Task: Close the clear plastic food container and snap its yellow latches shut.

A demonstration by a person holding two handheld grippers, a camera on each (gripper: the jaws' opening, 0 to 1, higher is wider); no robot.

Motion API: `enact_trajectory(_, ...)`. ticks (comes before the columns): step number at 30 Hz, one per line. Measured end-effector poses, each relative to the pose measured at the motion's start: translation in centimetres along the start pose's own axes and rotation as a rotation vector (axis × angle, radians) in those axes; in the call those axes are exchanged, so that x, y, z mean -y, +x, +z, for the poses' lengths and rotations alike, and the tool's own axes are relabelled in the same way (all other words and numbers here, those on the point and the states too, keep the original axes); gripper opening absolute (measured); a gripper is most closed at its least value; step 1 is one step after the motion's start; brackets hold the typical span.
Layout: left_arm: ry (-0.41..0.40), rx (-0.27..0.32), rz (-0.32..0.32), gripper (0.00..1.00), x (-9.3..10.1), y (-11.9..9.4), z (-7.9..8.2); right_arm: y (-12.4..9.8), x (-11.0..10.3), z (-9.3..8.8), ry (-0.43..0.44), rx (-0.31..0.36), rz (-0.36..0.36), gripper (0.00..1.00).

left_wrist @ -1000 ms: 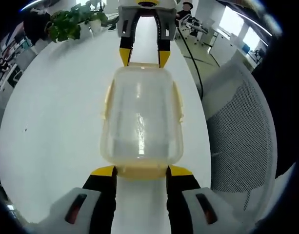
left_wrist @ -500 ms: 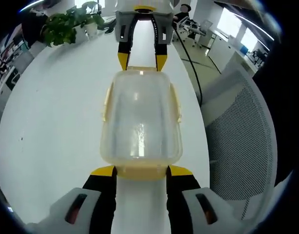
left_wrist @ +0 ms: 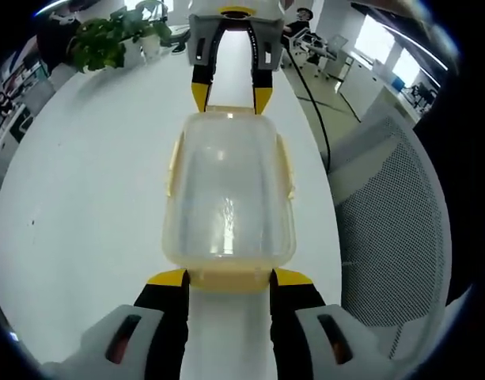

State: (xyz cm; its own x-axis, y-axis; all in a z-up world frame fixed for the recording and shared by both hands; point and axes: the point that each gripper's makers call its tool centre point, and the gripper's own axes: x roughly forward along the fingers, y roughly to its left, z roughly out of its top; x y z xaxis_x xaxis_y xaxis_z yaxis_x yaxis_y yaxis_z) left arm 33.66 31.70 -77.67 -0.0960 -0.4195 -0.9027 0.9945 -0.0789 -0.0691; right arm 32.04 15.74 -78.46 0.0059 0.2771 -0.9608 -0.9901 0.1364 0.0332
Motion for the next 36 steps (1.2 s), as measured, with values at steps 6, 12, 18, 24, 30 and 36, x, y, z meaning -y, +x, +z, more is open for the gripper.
enact_trajectory(6,0.001,-0.011,-0.004,0.39,-0.19,0.23,0.01,0.11,0.08,-0.12,0.006,-0.007,0.001,0.40)
enact_trajectory(12,0.005,-0.008,0.003,0.39,-0.14,0.25,0.01,0.09,0.03,-0.20,0.007,0.013,-0.007,0.40)
enact_trajectory(18,0.002,0.005,-0.006,0.39,-0.08,0.39,0.18,0.07,-0.07,-0.42,0.005,0.012,0.004,0.40)
enact_trajectory(24,0.003,0.016,-0.009,0.40,-0.05,0.34,0.21,-0.06,0.01,-0.42,-0.019,0.024,-0.002,0.41)
enact_trajectory(30,-0.018,0.037,0.009,0.44,-0.59,0.11,0.39,-0.46,-0.01,-0.23,-0.020,0.042,-0.004,0.41)
enact_trajectory(36,-0.016,0.032,-0.001,0.43,-0.25,0.11,0.41,-0.51,0.19,-0.33,0.008,0.045,-0.014,0.42)
